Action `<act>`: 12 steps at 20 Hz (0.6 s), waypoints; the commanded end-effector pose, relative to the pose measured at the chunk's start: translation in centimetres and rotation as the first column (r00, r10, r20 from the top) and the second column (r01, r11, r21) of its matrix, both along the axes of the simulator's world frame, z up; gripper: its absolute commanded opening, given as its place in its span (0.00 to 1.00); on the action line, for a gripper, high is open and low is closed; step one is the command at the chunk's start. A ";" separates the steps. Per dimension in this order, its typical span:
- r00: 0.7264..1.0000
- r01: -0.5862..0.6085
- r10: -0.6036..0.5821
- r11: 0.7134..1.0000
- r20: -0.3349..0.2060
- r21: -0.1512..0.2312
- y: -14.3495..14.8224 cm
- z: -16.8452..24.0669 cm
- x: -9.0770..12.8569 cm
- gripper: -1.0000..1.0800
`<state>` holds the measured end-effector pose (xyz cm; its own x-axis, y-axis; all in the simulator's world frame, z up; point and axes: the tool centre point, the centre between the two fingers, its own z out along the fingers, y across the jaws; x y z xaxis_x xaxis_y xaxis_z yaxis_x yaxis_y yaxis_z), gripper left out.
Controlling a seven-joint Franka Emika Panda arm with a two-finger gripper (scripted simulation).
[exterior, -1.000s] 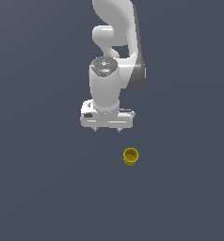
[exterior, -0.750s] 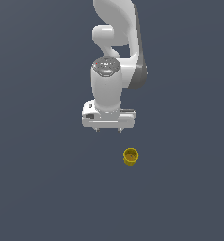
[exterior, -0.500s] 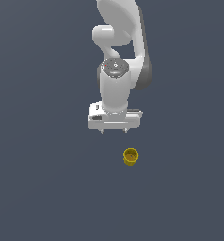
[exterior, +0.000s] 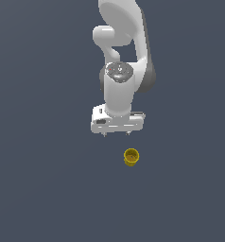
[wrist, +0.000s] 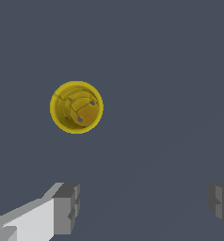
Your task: Pick up the object and move it to a goal position.
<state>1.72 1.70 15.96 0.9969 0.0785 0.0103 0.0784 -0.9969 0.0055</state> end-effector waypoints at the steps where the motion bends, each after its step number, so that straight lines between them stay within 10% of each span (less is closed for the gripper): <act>1: 1.000 -0.030 0.030 1.000 -0.002 -0.001 0.6 -0.5 0.6 0.96; 12: 0.968 -0.249 0.249 0.968 -0.009 0.000 4.9 -4.2 4.4 0.96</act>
